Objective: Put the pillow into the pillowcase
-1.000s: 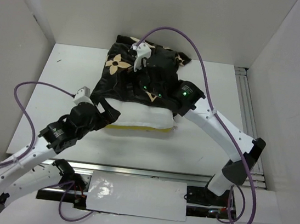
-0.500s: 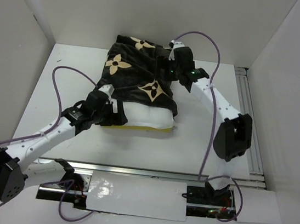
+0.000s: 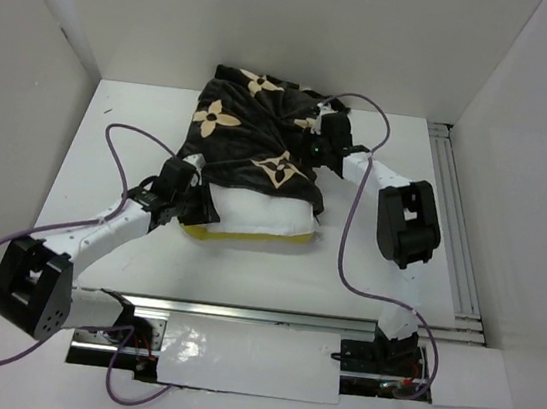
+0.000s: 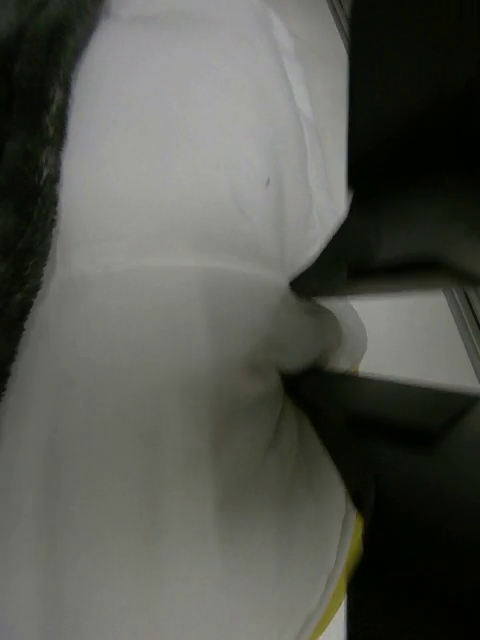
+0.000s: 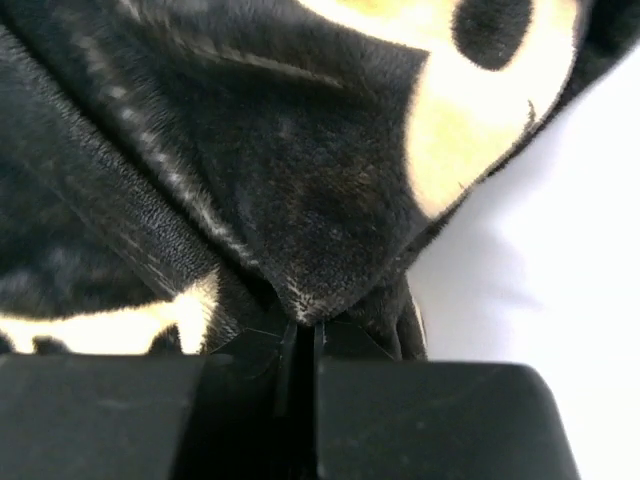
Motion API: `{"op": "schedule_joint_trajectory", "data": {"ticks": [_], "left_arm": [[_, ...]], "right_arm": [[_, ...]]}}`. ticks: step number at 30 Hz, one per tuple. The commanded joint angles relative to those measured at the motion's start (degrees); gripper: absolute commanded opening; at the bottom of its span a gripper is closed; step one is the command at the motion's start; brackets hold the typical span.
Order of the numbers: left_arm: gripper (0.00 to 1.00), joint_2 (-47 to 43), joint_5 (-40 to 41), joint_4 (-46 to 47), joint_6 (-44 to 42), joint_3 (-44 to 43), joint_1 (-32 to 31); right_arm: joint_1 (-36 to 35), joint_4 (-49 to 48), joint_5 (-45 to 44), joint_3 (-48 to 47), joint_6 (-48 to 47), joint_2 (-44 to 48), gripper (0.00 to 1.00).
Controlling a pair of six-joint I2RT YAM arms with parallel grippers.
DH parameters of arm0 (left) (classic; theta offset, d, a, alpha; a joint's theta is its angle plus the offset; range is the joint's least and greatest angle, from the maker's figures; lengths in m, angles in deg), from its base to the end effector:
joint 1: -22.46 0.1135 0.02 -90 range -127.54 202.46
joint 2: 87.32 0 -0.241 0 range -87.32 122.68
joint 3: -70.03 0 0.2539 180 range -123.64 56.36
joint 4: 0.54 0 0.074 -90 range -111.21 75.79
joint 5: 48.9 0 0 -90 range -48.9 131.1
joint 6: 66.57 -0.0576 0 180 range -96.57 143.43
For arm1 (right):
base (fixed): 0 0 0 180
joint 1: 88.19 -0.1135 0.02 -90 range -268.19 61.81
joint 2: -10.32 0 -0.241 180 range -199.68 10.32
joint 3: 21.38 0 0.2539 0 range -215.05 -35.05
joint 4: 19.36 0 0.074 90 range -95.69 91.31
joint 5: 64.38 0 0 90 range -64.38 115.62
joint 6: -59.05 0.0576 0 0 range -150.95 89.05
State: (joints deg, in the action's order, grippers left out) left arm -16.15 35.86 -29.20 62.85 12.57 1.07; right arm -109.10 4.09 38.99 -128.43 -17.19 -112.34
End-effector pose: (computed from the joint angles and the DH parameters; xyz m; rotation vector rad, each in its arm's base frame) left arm 0.2643 -0.1092 0.1929 -0.3274 2.3721 -0.6293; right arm 0.4582 0.1893 0.1661 -0.2708 2.2811 0.5821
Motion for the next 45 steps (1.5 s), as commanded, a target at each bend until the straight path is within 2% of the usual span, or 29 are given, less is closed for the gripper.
{"op": "schedule_joint_trajectory", "data": {"ticks": [1, 3, 4, 6, 9, 11, 12, 14, 15, 16, 18, 21, 22, 23, 25, 26, 27, 30, 36, 37, 40, 43, 45], "left_arm": [[0.36, 4.7, -1.4, 4.1, -0.5, -2.3, 2.2], [0.09, 6.9, -1.4, 4.6, -0.5, -5.1, 3.1], [0.00, 8.1, -1.4, 6.8, -0.5, -6.2, 3.8], [0.00, 11.8, -1.4, 7.4, -1.2, -10.6, 4.4], [0.00, 17.7, -4.9, 10.3, -2.7, -15.6, 5.6], [0.00, 20.9, -8.5, 10.9, -3.2, -21.2, 6.1], [0.00, 22.4, -9.9, 10.2, -3.9, -23.1, 6.1], [0.00, 25.8, -12.3, 7.2, -3.9, -28.5, 6.7], [0.00, 25.9, -12.3, 6.1, -3.9, -29.3, 6.7], [0.00, 25.9, -11.8, 5.4, -3.9, -28.6, 6.7], [0.01, 22.4, -10.1, 5.4, -3.4, -25.9, 7.2], [0.19, 15.3, -8.0, 4.9, -2.1, -19.6, 9.3], [0.34, 13.3, -6.9, 4.9, -2.1, -16.9, 9.9], [0.42, 11.3, -3.8, 3.0, -0.8, -15.8, 10.7], [0.64, 5.7, -0.8, 0.9, -0.2, -14.1, 11.3], [1.00, 3.8, 1.7, 0.0, 0.4, -12.5, 11.3], [1.00, 2.1, 2.5, -1.5, 0.4, -11.8, 12.1], [1.00, -3.3, 3.9, -4.3, 1.0, -9.9, 13.9], [1.00, -9.2, 8.1, -12.9, 4.0, -8.2, 17.9], [1.00, -10.0, 8.1, -14.4, 4.0, -6.9, 18.9], [1.00, -13.3, 8.8, -15.6, 4.6, -5.1, 20.7], [1.00, -15.4, 11.1, -17.6, 5.9, -4.5, 21.8], [1.00, -15.5, 9.4, -17.6, 5.9, -4.5, 21.8]], "right_arm": [[-0.2, -4.4, 1.1, 12.6, 4.2, 10.9, 0.00], [-0.8, -4.4, -3.0, 18.6, 5.1, 19.6, 0.00], [-2.8, -4.4, -4.4, 24.9, 6.0, 22.8, 0.00], [-4.7, -3.0, -9.3, 30.5, 7.7, 31.7, 0.00], [-9.8, 2.4, -15.7, 38.2, 12.9, 39.6, 0.00], [-13.8, 5.4, -15.7, 42.5, 15.2, 46.4, 0.00], [-14.7, 6.8, -14.5, 42.5, 15.2, 48.8, 0.07], [-16.6, 14.0, -17.7, 40.6, 13.0, 50.0, 0.40], [-17.2, 16.3, -23.6, 39.3, 12.2, 50.0, 0.48], [-17.8, 20.2, -27.0, 37.9, 11.2, 50.6, 0.63], [-18.4, 23.1, -32.6, 33.0, 9.6, 51.1, 0.75], [-19.4, 24.8, -33.5, 28.0, 5.8, 52.5, 0.85], [-20.4, 25.4, -33.5, 26.9, 5.8, 52.5, 0.88], [-21.8, 25.9, -33.0, 24.2, 3.8, 51.9, 0.94], [-23.6, 26.4, -33.6, 21.4, 3.2, 49.3, 0.95], [-25.7, 26.4, -34.2, 18.9, 1.6, 48.0, 0.95], [-26.7, 25.9, -34.7, 17.4, 0.9, 46.6, 1.00], [-32.3, 25.3, -38.6, 9.6, -3.1, 38.2, 1.00], [-38.6, 26.8, -34.5, -6.9, -8.7, 17.6, 1.00], [-38.6, 28.3, -34.5, -8.7, -8.7, 12.6, 1.00], [-38.1, 30.9, -39.7, -16.5, -6.8, 5.8, 1.00], [-36.1, 31.4, -39.7, -20.8, -5.2, -0.8, 1.00], [-35.6, 32.8, -39.7, -22.5, -4.5, -4.7, 1.00]]}}
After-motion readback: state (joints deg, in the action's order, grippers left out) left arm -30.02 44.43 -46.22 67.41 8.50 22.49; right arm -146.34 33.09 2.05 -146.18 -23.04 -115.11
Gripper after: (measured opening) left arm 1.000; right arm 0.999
